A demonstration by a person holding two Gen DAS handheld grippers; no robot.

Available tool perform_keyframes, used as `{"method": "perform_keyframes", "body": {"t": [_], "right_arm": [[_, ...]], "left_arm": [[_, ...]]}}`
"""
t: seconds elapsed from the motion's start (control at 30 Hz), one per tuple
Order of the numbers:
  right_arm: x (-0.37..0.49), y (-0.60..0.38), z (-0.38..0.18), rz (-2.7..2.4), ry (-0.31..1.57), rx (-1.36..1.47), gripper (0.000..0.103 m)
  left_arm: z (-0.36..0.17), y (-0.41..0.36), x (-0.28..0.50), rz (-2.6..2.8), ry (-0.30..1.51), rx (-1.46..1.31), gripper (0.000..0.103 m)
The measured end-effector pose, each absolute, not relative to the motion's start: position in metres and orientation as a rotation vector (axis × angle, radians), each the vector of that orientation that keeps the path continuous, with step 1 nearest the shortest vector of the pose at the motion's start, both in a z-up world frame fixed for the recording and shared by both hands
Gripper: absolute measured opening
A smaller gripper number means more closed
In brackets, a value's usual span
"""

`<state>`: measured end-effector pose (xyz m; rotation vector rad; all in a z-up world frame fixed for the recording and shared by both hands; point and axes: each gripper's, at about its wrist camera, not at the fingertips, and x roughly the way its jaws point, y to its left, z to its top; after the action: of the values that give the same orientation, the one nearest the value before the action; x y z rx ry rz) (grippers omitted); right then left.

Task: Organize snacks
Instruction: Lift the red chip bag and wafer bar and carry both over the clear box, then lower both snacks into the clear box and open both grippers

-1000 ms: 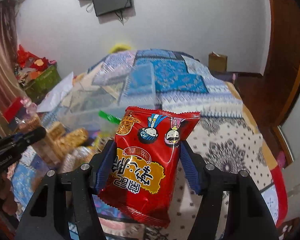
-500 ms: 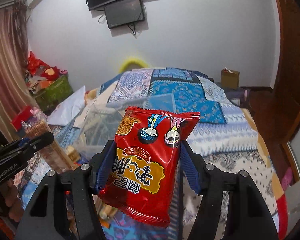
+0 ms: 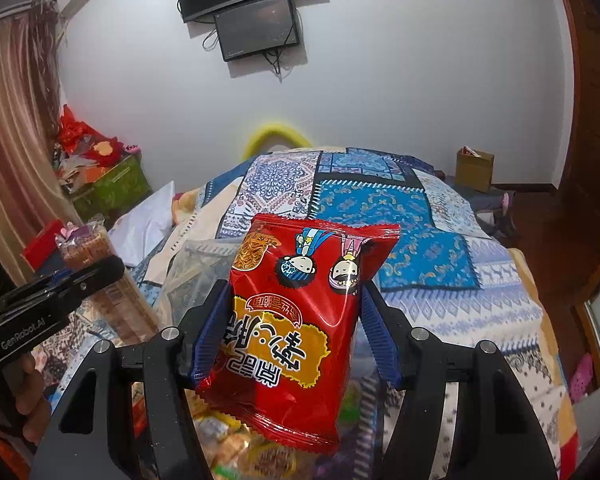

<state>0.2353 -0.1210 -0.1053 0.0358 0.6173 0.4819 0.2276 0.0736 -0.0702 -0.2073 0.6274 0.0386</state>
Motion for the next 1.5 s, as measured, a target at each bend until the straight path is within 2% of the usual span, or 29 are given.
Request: {"method": "perform_keyframes", "body": {"t": [0.23,0.67,0.93,1.07,1.17,1.23,1.3,1.5], "right_arm": [[0.257,-0.102,-0.12,0.482,0.644,-0.031,0.061],[0.288,-0.091,-0.158,0.52,0.802,-0.161,0.061],[0.294,-0.09,-0.161,0.52,0.838,-0.161,0.061],[0.295,-0.091,-0.16,0.51,0.836,-0.163,0.061],[0.292,-0.092,-0.156,0.504,0.825,-0.179,0.062],[0.29,-0.091,-0.153,0.511,0.82,-0.177,0.065],[0.286,-0.091,-0.147,0.509,0.801,-0.183,0.071],[0.263,-0.089,-0.128,0.503,0.728,-0.208,0.074]], "left_arm": [[-0.095,0.083,0.259,0.075,0.688,-0.211,0.038],[-0.146,0.083,0.301,0.053,0.869,-0.237,0.038],[-0.152,0.084,0.305,0.059,0.908,-0.248,0.039],[-0.156,0.092,0.304,0.067,0.931,-0.292,0.048],[-0.155,0.094,0.301,0.065,0.939,-0.295,0.051],[-0.152,0.094,0.299,0.073,0.94,-0.291,0.059],[-0.148,0.095,0.294,0.075,0.929,-0.293,0.059],[-0.128,0.093,0.273,0.064,0.89,-0.285,0.06]]}}
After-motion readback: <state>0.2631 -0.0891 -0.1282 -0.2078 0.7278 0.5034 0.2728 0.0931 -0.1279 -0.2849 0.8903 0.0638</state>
